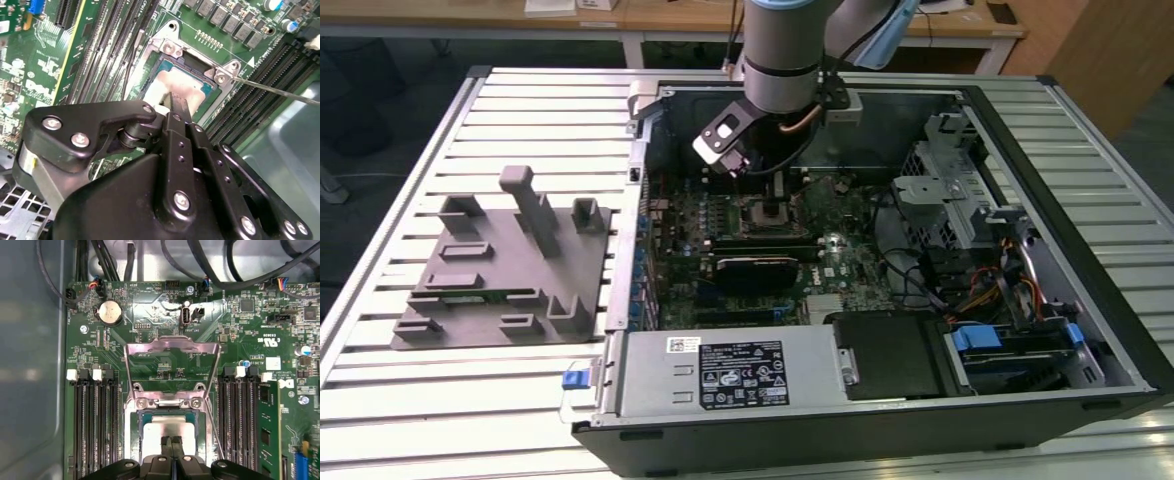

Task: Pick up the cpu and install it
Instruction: 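Place the cpu into insertion slot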

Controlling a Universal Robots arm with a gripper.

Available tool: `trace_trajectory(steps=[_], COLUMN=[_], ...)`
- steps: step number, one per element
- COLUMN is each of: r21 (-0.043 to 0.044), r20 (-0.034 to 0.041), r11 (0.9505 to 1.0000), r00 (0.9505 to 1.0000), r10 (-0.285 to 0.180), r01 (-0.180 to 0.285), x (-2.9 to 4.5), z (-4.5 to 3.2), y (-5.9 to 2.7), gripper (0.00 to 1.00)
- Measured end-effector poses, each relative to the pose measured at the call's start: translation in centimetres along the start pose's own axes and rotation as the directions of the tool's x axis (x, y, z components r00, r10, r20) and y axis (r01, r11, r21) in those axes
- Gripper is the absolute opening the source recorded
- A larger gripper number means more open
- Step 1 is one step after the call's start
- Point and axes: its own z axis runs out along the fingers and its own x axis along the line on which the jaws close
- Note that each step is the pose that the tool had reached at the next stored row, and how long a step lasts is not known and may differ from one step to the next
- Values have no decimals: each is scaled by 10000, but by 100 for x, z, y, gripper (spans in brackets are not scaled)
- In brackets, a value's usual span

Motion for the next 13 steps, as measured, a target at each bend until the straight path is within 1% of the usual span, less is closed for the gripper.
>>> trace_trajectory(steps=[4, 13], r21=[-2, -45], r20=[0, -1], r11=[10000, 10000], r00=[10000, 10000], r10=[-1, 0], r01=[1, 0], x=[-1, -2], z=[-97, -368], y=[4, 15], gripper=[11, 11])
